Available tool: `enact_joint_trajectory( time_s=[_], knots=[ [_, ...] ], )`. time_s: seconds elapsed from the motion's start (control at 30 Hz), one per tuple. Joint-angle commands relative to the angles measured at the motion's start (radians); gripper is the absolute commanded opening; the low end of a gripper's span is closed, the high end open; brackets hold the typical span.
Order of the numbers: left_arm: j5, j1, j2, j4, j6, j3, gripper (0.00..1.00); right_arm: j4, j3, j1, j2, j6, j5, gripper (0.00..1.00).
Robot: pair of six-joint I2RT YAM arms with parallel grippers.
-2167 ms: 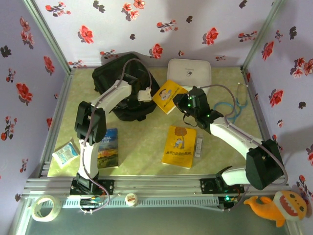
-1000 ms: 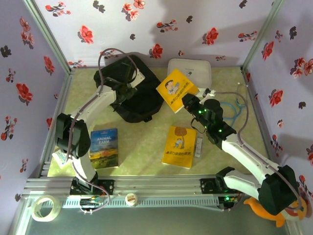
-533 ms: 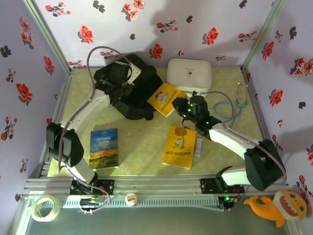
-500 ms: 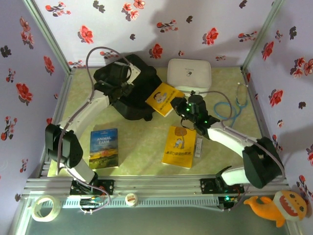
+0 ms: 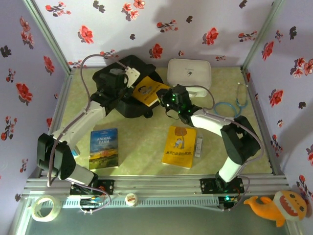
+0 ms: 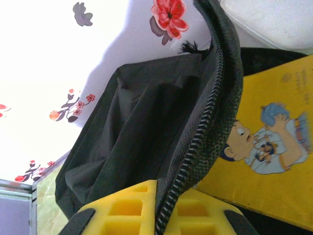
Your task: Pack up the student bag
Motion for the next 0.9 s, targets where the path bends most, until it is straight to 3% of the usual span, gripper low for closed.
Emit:
enact_joint_trajectory(
  time_s=[0.0, 0.13, 0.37, 0.53, 0.63, 0.87],
  knots=[
    [0.067, -0.019, -0.059, 0.133, 0.010, -0.014, 0.03, 0.143, 0.110, 0.005, 0.051, 0.081, -0.030, 0.17],
    [0.073, -0.026, -0.063, 0.137, -0.014, -0.040, 0.03, 0.259, 0.182, 0.016, 0.119, 0.214, -0.108, 0.17],
    [0.089, -0.028, -0.064, 0.185, -0.039, -0.083, 0.03, 0.123, 0.218, 0.030, 0.137, 0.171, -0.055, 0.17],
    [0.101, -0.029, -0.068, 0.198, -0.062, -0.081, 0.03, 0.156, 0.270, 0.029, 0.207, 0.103, -0.029, 0.17],
    [0.117, -0.029, -0.077, 0.201, -0.078, -0.078, 0.03, 0.187, 0.349, 0.023, 0.277, 0.071, -0.077, 0.18],
    [0.176, -0.029, -0.118, 0.228, -0.080, -0.094, 0.03, 0.143, 0.455, 0.029, 0.399, 0.036, -0.074, 0.19]
  ],
)
